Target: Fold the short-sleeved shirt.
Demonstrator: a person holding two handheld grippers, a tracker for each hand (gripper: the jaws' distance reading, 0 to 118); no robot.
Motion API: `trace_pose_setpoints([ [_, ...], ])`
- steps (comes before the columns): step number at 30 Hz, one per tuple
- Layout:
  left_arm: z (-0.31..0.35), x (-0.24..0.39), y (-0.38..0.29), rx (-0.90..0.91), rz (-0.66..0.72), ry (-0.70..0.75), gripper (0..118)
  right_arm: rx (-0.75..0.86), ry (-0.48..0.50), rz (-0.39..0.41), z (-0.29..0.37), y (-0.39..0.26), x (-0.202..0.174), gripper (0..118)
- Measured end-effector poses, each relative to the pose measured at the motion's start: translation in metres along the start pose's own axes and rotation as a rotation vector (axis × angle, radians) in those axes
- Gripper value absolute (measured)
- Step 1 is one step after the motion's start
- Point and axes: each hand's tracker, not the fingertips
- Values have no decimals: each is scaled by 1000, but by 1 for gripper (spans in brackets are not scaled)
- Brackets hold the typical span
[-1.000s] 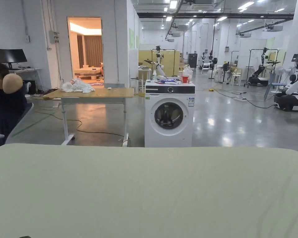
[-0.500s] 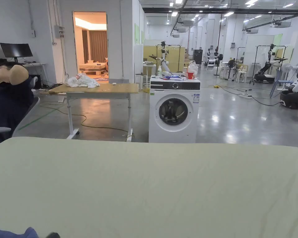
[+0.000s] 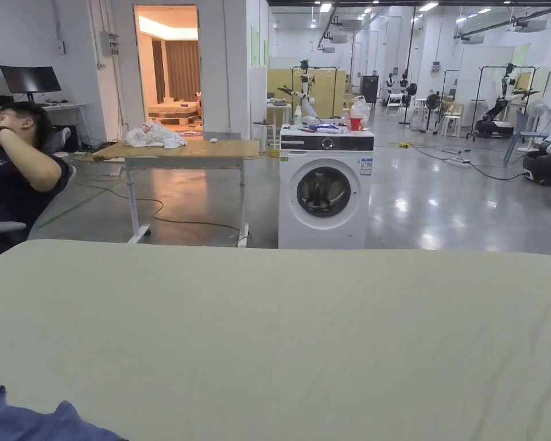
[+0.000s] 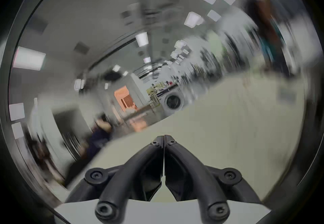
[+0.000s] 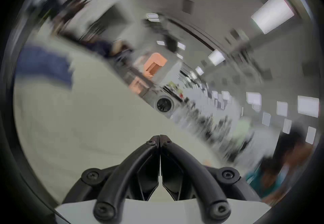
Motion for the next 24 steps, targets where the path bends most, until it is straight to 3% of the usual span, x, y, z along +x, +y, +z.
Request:
trace_pose_setpoints([
  [2,7,-31,-1,8,285,-22,0,-43,-39,-403,-1,4,37,0],
  [3,7,-34,-4,-8,341,-13,0,-42,-2,-566,1,0,51,0],
  [4,5,-35,-7,-30,344,4,0,-57,44,-692,2,-8,64,0],
  [5,5,-34,-9,-40,294,16,0,-72,36,-720,2,-15,71,0],
  [6,4,-30,-8,-46,273,19,0,-63,7,-683,3,-19,73,0],
  [8,7,-30,-9,-39,243,5,0,-57,-50,-530,6,-24,69,0],
  [9,8,-30,-8,-33,244,-3,0,-57,-59,-502,7,-24,69,0],
  [13,9,-26,-6,-23,266,-14,0,-39,-31,-541,12,-21,75,0],
  [24,10,-29,-1,1,328,-4,0,-16,-3,-488,13,-20,71,0],
])
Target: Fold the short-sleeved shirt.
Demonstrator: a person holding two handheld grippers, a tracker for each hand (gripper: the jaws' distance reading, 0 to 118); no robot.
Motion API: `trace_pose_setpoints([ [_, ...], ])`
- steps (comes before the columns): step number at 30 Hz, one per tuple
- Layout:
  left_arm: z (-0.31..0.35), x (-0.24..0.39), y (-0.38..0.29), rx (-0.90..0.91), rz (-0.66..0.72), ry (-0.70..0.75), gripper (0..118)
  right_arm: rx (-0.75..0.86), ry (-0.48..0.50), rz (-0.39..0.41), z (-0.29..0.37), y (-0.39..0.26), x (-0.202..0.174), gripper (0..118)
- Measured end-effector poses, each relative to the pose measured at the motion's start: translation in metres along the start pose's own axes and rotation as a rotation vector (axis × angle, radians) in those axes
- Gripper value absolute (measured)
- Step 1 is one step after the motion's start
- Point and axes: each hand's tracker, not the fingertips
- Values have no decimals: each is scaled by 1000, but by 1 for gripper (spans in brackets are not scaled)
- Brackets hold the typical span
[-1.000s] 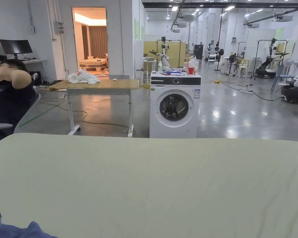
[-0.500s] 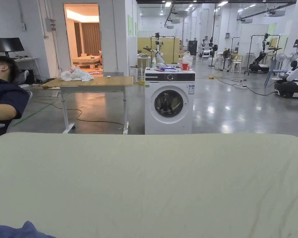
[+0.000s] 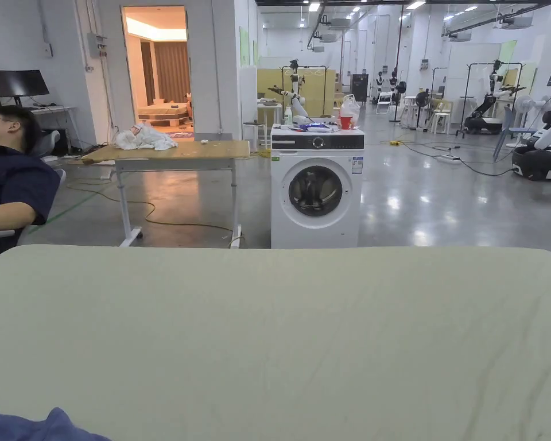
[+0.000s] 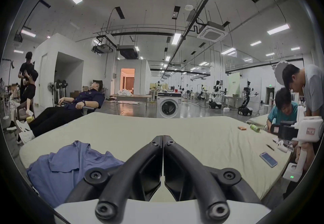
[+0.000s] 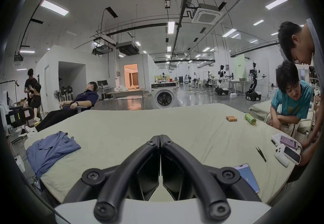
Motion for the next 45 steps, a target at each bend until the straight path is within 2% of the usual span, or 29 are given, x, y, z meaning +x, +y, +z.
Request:
trace_pose_setpoints([
  [2,0,-1,-1,-2,10,-6,0,-4,2,7,0,0,0,0],
  [3,0,0,-1,-1,11,-5,0,-4,4,10,-7,-32,9,0],
  [7,3,-3,0,10,0,11,0,8,33,10,-10,-29,3,0],
  [12,16,-13,1,10,-6,88,0,-1,121,52,-26,-32,-20,0],
  [20,55,-35,2,-5,-18,274,0,-20,349,58,-53,-38,-71,0],
  [21,58,-38,2,-28,-55,293,0,-19,365,50,-55,-39,-75,0],
  [26,67,-54,-2,-65,-46,347,4,-38,412,46,-61,-44,-86,0],
  [27,67,-56,-3,-73,-49,350,6,-41,416,50,-61,-45,-86,0],
  [29,65,-66,-6,-103,-48,341,25,-51,426,61,-60,-47,-83,0],
  [30,61,-72,-5,-137,-30,332,40,-55,429,68,-59,-49,-81,0],
  [31,56,-80,-8,-176,-7,325,64,-63,428,76,-59,-50,-79,0],
  [33,43,-99,-15,-222,6,293,82,-84,413,92,-58,-52,-75,0],
  [34,33,-112,-19,-246,-1,273,86,-94,403,97,-57,-54,-73,0],
  [37,-10,-149,-30,-376,0,234,86,-127,375,89,-55,-59,-63,0],
  [40,-63,-196,-49,-478,79,190,87,-166,347,60,-54,-62,-55,0],
  [43,-116,-239,-71,-556,121,245,86,-200,314,53,-52,-65,-46,0],
  [45,-146,-262,-82,-591,98,266,86,-218,286,61,-49,-67,-41,0],
])
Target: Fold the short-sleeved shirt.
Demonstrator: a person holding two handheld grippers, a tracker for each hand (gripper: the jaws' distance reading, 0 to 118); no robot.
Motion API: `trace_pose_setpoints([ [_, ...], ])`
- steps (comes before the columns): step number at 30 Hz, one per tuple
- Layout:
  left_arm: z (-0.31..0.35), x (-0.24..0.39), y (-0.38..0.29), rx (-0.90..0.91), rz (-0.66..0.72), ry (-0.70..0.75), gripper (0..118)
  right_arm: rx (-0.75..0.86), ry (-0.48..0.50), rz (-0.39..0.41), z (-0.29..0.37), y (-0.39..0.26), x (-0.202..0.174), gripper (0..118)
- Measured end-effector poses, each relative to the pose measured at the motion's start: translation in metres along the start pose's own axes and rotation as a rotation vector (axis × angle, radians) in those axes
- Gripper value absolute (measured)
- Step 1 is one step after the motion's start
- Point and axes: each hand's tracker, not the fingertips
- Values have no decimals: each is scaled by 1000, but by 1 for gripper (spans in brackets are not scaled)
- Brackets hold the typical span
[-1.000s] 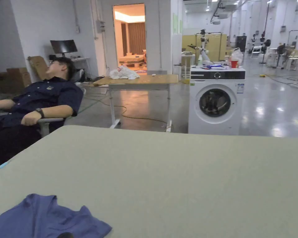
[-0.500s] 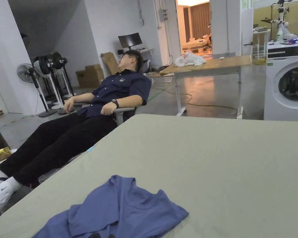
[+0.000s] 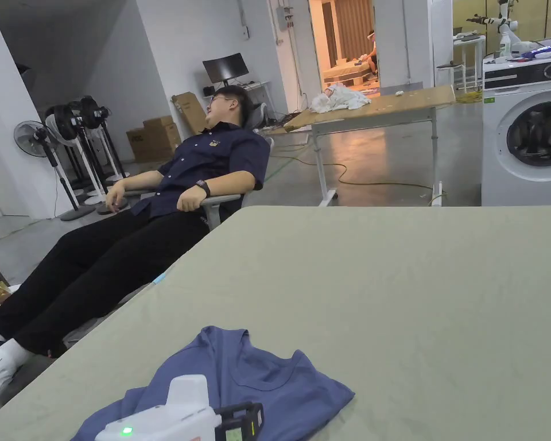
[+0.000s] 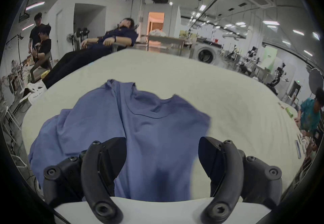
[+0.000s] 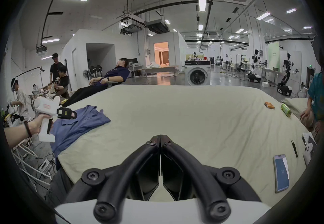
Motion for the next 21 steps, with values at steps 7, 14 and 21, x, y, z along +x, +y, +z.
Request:
trace_pose_setpoints([
  [7,-86,-11,17,-130,-85,42,85,-75,-75,-48,0,-11,13,0],
  [14,-104,-10,11,-212,-114,49,34,-117,-115,-22,-3,-21,19,0],
  [21,-109,-5,24,-275,-51,88,0,-129,-118,-83,1,-27,26,0],
])
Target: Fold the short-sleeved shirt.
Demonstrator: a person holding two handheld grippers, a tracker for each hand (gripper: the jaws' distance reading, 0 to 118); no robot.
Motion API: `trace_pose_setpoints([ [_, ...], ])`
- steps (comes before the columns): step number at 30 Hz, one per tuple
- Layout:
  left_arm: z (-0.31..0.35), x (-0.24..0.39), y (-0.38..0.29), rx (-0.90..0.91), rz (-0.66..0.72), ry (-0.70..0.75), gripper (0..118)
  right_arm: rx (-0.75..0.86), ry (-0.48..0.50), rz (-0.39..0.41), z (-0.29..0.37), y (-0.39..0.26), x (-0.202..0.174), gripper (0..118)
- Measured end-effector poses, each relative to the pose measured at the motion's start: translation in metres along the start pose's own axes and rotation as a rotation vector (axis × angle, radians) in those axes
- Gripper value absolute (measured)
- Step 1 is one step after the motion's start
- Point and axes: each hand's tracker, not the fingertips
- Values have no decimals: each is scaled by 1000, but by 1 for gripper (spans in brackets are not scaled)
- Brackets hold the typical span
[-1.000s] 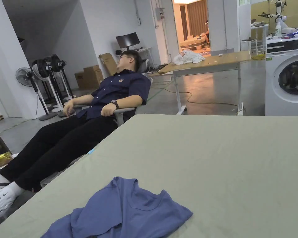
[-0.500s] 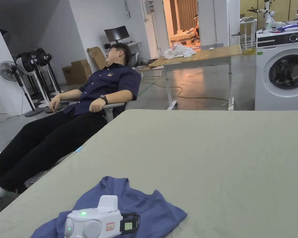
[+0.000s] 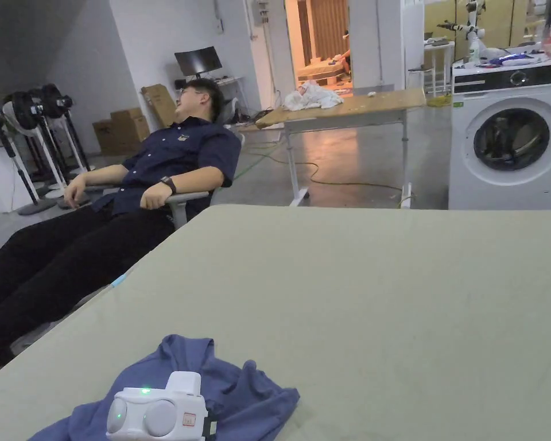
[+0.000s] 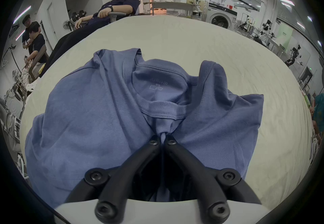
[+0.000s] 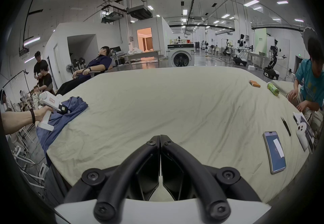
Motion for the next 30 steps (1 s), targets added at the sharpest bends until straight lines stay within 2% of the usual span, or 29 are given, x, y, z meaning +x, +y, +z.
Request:
trace_pose_setpoints([
  [3,13,7,5,44,8,24,0,14,-2,-6,7,-2,5,0],
  [6,57,3,23,279,164,-111,0,12,5,-3,13,-1,12,0],
  [7,72,5,34,306,194,-141,0,15,3,2,15,-1,14,0],
  [10,108,28,64,399,114,-174,0,31,-16,1,23,-3,18,0],
  [15,152,115,109,515,-21,-395,0,61,-39,-15,45,-7,21,0],
  [19,150,237,104,467,-223,-568,0,89,-82,-35,64,-12,28,0],
  [21,139,300,77,356,-380,-665,0,111,-117,-63,76,-15,35,0],
  [23,129,360,32,302,-481,-740,0,121,-150,-92,88,-19,43,0],
  [27,118,439,-62,74,-426,-1012,0,118,-211,-103,107,-25,55,0],
  [28,119,453,-85,6,-452,-1086,0,116,-226,-102,111,-26,58,0],
  [29,123,469,-108,-47,-481,-1133,0,117,-238,-107,115,-28,61,0],
  [30,127,481,-130,-42,-493,-1112,0,118,-245,-112,117,-31,64,0],
])
